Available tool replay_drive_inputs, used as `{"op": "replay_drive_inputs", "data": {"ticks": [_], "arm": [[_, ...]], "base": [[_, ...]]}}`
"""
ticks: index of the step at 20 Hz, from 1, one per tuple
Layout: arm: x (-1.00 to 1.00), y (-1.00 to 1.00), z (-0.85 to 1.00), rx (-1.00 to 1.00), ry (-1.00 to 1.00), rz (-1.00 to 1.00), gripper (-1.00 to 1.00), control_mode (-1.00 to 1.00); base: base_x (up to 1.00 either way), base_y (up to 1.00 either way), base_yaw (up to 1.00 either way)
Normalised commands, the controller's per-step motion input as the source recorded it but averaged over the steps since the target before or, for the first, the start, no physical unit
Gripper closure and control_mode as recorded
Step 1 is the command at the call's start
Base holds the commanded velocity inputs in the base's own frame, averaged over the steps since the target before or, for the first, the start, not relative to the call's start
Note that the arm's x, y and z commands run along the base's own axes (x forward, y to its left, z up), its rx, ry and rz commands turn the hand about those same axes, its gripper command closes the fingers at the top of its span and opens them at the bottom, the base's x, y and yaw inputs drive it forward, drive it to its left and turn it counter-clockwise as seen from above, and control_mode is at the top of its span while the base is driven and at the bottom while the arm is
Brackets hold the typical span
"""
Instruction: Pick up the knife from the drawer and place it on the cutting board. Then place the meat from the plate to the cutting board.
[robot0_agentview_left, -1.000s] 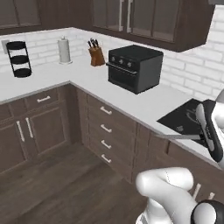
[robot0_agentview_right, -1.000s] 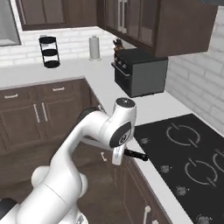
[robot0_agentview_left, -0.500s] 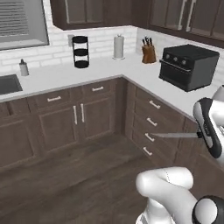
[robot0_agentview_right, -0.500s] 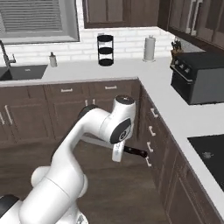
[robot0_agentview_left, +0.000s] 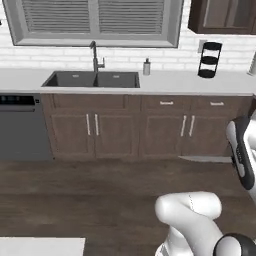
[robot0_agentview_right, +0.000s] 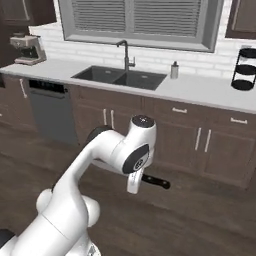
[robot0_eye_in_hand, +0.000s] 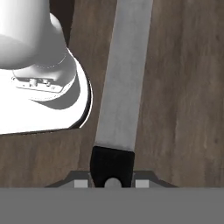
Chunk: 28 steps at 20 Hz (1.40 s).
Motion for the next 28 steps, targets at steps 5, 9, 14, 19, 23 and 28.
{"op": "replay_drive_inputs", "data": {"ticks": [5,9,14,19,23,28], "arm": [[0.00,0.00,0.00,0.00,0.00,0.00,1.00,1.00],[0.00,0.00,0.00,0.00,0.00,0.00,1.00,1.00],[0.00,0.00,0.00,0.00,0.00,0.00,1.00,1.00],[0.00,0.00,0.00,0.00,0.00,0.00,1.00,1.00],[0.00,0.00,0.00,0.00,0.00,0.00,1.00,1.00],[0.00,0.00,0.00,0.00,0.00,0.00,1.00,1.00]], "base": [[0.14,0.39,0.87],[0.26,0.51,0.77],[0.28,0.27,0.75],[0.71,-0.26,0.56],[0.98,-0.40,0.41],[1.00,-0.14,0.41]]}}
